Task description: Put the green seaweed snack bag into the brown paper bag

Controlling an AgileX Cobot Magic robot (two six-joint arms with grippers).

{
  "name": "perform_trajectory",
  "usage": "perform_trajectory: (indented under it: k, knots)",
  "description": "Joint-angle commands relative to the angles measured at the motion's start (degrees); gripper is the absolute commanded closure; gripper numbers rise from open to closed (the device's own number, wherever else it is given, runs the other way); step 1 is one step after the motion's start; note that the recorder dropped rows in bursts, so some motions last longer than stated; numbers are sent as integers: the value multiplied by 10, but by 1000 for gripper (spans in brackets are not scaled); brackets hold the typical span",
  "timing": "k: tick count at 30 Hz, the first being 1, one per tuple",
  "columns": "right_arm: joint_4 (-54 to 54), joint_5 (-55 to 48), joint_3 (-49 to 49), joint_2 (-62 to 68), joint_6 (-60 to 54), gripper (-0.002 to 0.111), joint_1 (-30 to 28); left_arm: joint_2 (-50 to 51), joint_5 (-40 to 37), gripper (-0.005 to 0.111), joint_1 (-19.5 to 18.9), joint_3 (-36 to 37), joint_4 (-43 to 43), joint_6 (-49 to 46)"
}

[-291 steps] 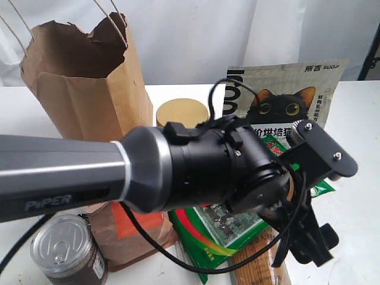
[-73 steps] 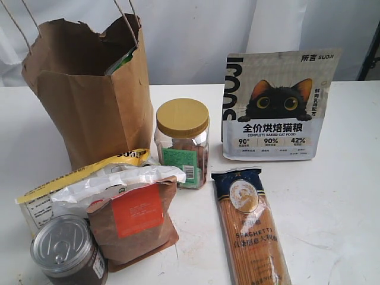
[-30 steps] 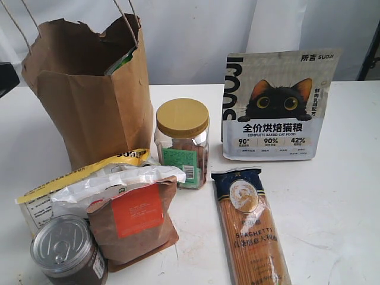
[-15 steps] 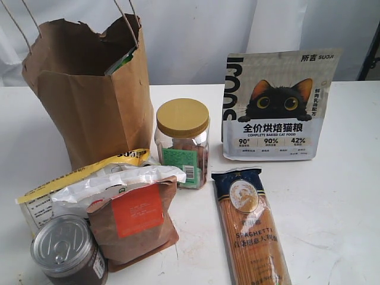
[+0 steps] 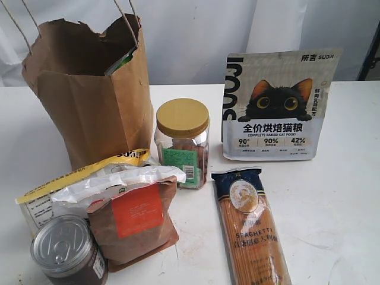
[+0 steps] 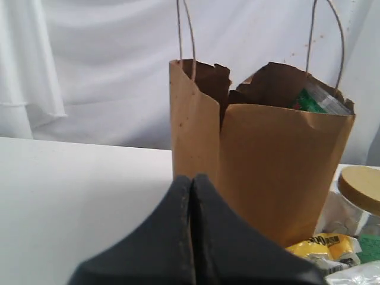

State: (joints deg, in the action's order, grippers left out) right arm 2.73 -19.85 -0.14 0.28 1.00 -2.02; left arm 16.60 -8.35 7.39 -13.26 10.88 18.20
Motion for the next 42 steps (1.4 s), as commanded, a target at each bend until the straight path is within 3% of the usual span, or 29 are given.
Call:
perform_trajectory:
  k: [1, 8, 12, 19, 26, 31, 42]
  knots:
    - [1, 1, 1, -3, -2, 108, -3, -59, 28, 106, -47, 50, -14, -6]
    - [1, 1, 1, -3, -2, 108, -3, -132, 34, 106, -88, 112, -28, -6]
    - [1, 1, 1, -3, -2, 108, -3, -158, 21, 106, -88, 133, -60, -8]
    - [1, 1, 1, -3, -2, 108, -3, -166, -71, 106, -84, 133, -105, -33]
    - [1, 1, 1, -3, -2, 108, -3, -166, -73, 106, -83, 133, -105, -110]
    - [1, 1, 1, -3, -2, 108, -3, -166, -82, 106, -53, 133, -105, -138]
    - [1, 1, 1, -3, -2, 108, -3, -166, -78, 106, -52, 133, -101, -140]
